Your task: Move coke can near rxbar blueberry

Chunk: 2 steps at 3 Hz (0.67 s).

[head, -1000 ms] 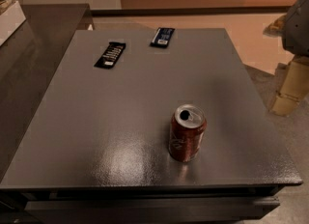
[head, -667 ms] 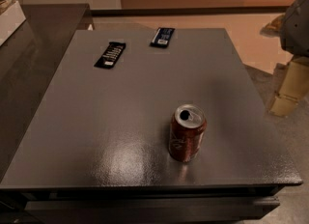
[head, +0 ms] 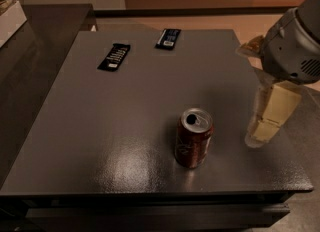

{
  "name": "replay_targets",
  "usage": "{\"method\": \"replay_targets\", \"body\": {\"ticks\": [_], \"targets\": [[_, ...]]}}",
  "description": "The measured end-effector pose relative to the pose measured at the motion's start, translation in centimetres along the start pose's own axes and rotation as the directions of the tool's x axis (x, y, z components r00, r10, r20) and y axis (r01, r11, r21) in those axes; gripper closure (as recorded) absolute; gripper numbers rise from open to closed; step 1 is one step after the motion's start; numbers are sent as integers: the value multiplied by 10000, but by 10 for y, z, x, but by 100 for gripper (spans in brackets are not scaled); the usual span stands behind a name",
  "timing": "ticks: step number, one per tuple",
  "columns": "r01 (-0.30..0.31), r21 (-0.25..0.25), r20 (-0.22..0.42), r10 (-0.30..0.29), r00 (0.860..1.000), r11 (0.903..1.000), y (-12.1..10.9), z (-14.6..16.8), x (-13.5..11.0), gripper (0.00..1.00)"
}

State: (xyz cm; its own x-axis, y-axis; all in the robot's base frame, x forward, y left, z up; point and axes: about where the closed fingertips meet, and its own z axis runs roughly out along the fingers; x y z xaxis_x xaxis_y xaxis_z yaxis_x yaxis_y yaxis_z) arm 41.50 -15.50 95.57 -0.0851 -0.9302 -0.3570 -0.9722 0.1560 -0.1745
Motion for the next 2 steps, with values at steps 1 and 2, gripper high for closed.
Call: {"method": "replay_targets", "body": {"ticks": [1,2], "targets": [[373,-715,672,-325,9972,9967,21,30,-22,0],[612,-1281,1054,-478,9933,9899,35,50,-35,0]]}}
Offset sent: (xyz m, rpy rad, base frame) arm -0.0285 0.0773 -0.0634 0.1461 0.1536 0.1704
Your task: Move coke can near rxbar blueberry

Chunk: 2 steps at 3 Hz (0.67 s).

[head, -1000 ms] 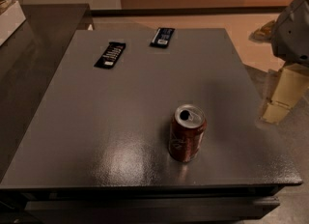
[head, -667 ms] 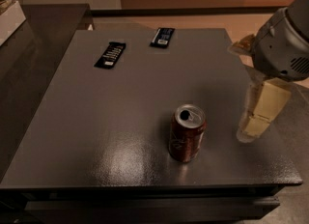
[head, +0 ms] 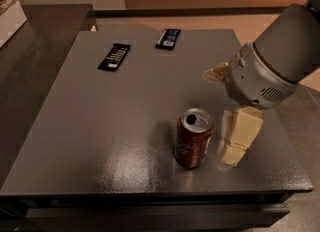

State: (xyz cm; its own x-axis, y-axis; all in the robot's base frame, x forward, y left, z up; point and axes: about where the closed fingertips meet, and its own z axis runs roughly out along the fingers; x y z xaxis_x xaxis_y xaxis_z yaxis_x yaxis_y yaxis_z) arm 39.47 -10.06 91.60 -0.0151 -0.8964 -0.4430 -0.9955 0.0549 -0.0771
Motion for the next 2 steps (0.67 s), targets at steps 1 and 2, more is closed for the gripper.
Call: {"method": "replay_targets", "body": {"ticks": [1,2], "targets": [[138,-447,296,-125,9995,9989,8,13,-7,0],[310,-746,591,-266,9979,9967,15,19,-16,18]]}}
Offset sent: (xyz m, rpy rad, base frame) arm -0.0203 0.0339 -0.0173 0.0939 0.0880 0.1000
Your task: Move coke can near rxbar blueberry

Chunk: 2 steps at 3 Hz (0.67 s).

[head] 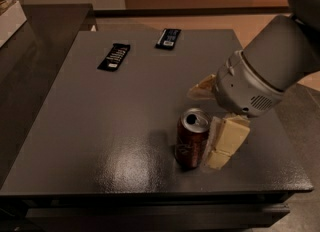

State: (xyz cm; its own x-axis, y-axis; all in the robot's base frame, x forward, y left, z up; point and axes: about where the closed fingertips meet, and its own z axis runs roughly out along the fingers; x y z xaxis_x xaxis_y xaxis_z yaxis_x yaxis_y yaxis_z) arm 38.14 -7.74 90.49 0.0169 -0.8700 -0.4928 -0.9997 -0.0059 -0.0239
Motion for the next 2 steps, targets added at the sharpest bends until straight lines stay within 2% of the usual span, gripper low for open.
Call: {"method": "replay_targets", "body": {"ticks": [1,2], "targets": [[102,-175,237,-98,9997,9998,4,2,-7,41],[12,-123,368,-7,9993,9999,0,-2,-10,64]]}}
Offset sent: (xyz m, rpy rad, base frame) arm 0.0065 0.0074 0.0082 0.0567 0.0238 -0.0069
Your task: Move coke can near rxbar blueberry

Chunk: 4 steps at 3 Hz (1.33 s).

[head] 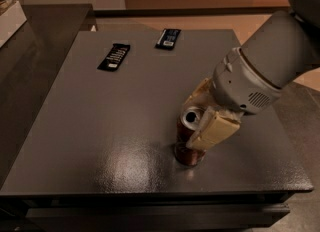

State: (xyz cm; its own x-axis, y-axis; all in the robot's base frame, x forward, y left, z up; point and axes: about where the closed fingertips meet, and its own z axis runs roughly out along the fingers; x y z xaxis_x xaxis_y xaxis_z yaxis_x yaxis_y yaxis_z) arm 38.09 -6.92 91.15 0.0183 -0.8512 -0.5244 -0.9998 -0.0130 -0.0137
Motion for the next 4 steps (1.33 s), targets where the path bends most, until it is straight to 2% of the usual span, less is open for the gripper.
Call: {"method": "replay_targets", "body": {"ticks": [1,2,3,4], "targets": [[-442,469,124,437,9990,9979,-19,-12,-4,87],[-1368,1507,399,1322,9904,9791,-66,-30,-12,100],[-2662,2283,1001,2494,9632,9365,-126,-46,-21,100],[-3670,2871,1471,3378,9296,8848,-186,-55,-30,100]]}}
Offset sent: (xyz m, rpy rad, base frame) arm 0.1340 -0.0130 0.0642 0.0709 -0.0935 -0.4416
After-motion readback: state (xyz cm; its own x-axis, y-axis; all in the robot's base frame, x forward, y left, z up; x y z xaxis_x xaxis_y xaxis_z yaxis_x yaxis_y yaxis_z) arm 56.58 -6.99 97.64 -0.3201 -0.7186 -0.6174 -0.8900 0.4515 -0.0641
